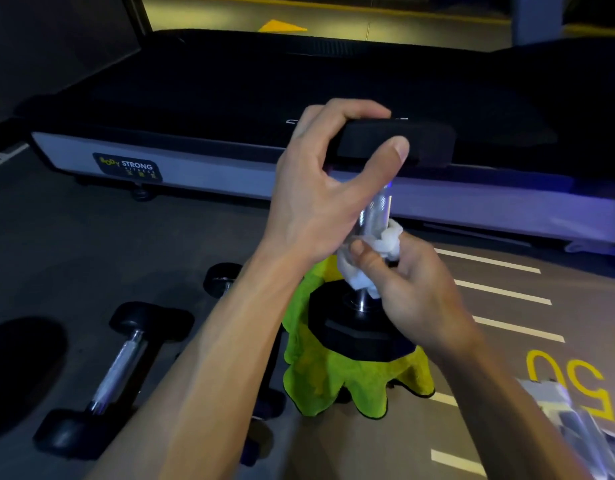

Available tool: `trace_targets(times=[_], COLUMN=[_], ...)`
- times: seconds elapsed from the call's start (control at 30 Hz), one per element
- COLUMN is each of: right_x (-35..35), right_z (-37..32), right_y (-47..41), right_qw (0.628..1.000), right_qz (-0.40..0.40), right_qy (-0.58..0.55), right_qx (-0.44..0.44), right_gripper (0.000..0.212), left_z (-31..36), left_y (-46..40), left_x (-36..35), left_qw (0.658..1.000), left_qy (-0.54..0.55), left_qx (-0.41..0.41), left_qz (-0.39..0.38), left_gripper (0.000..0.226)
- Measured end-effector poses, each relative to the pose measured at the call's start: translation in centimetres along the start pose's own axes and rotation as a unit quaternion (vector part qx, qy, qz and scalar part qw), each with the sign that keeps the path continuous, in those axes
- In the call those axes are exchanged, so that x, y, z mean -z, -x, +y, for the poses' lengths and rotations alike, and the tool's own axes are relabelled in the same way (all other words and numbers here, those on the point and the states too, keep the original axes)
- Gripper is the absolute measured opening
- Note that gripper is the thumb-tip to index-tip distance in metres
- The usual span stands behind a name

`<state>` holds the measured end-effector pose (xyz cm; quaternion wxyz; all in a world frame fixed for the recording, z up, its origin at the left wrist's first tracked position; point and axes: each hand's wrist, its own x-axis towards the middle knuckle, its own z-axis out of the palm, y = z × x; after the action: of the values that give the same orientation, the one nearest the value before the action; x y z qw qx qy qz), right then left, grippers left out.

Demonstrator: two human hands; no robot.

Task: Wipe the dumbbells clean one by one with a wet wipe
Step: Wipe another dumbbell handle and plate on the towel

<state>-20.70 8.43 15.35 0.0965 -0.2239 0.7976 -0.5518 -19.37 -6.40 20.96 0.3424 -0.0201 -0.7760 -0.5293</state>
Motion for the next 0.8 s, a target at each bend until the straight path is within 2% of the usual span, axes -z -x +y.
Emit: trace_targets(times=[0.1,0.17,0.27,0.33,0.4,0.5,0.53,0.6,0.67,0.7,0.8], right_x=[0.3,1.1,2.7,3.4,3.4,2.5,2.0,0.9,0.0,-0.3,0.1], right_z=[0.3,0.7,1.8,2.7,3.0,1.8,1.1,-0.1,-0.8,-0.9,-0.1], right_y=[-0.8,-1.0,-1.0,-0.7,-0.4,-0.9,-1.2,-1.7,-1.8,-1.6,-1.5], right_qw=[0.995,0.991,0.986,0.979,0.973,0.987,0.992,0.998,0.999,0.998,0.99], right_qz=[-0.062,-0.101,-0.145,-0.169,-0.182,-0.127,-0.101,-0.049,-0.004,0.004,-0.031], right_qy=[-0.074,-0.082,-0.076,-0.115,-0.138,-0.099,-0.076,-0.015,0.03,0.064,0.137], right_qx=[0.033,0.044,0.041,0.004,-0.018,0.014,0.029,0.042,0.032,0.016,-0.006], right_gripper=[0.045,0.049,0.04,0.027,0.03,0.014,0.015,0.03,0.011,0.008,0.035], left_z=[-0.1,-0.1,-0.1,-0.1,-0.1,-0.1,-0.1,-0.1,0.0,0.0,0.0], left_y=[-0.2,-0.2,-0.1,-0.1,-0.1,-0.2,-0.2,-0.2,-0.2,-0.2,-0.2], left_x=[-0.1,0.0,0.0,0.0,0.0,-0.1,-0.1,-0.1,0.0,0.1,0.3], left_qw=[1.0,1.0,1.0,1.0,1.0,1.0,1.0,1.0,1.0,1.0,1.0], left_qy=[0.001,-0.003,-0.007,-0.006,-0.002,-0.005,-0.006,-0.008,-0.014,-0.015,-0.012], left_qx=[0.0,-0.003,-0.011,-0.013,-0.011,-0.011,-0.01,-0.008,-0.007,-0.006,-0.002], left_qz=[-0.002,-0.006,-0.005,-0.003,-0.006,-0.004,-0.003,-0.004,-0.002,-0.001,-0.003], left_gripper=[0.024,0.024,0.024,0.024,0.024,0.023,0.022,0.023,0.023,0.023,0.022])
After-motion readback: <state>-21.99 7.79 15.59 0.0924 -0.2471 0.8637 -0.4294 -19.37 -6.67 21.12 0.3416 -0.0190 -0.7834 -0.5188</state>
